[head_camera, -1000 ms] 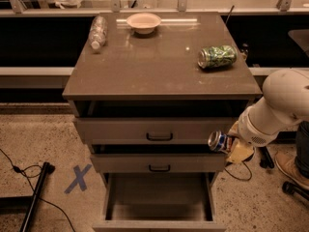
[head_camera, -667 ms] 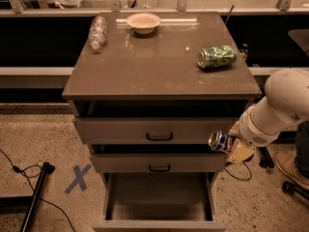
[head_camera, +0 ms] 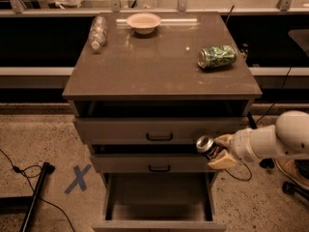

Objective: Place pepsi can into bottom drawer

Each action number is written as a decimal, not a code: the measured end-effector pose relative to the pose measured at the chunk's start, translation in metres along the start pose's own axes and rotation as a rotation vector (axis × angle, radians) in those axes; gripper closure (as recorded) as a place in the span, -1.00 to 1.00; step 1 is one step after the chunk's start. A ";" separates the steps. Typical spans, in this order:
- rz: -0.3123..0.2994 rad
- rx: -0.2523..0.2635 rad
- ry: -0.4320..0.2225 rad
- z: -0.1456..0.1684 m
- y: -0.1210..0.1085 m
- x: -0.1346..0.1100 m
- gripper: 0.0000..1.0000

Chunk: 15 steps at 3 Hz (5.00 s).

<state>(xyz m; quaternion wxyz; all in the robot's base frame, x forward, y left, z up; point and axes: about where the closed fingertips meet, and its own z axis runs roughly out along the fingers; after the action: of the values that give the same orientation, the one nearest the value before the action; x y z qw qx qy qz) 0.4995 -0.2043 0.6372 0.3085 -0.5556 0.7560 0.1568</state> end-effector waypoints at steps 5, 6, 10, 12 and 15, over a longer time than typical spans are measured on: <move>0.067 -0.237 -0.360 0.132 0.048 0.075 1.00; 0.062 -0.210 -0.337 0.156 0.033 0.108 1.00; 0.056 -0.178 -0.264 0.283 0.038 0.203 1.00; 0.012 -0.187 -0.164 0.308 0.040 0.217 0.49; 0.013 -0.200 -0.170 0.314 0.046 0.215 -0.91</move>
Offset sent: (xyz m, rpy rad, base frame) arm -0.0074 -0.0049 -0.0264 0.1188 -0.0276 -0.0072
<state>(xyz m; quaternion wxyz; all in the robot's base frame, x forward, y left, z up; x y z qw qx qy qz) 0.5072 -0.1665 0.2562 0.3137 -0.5631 0.7114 0.2799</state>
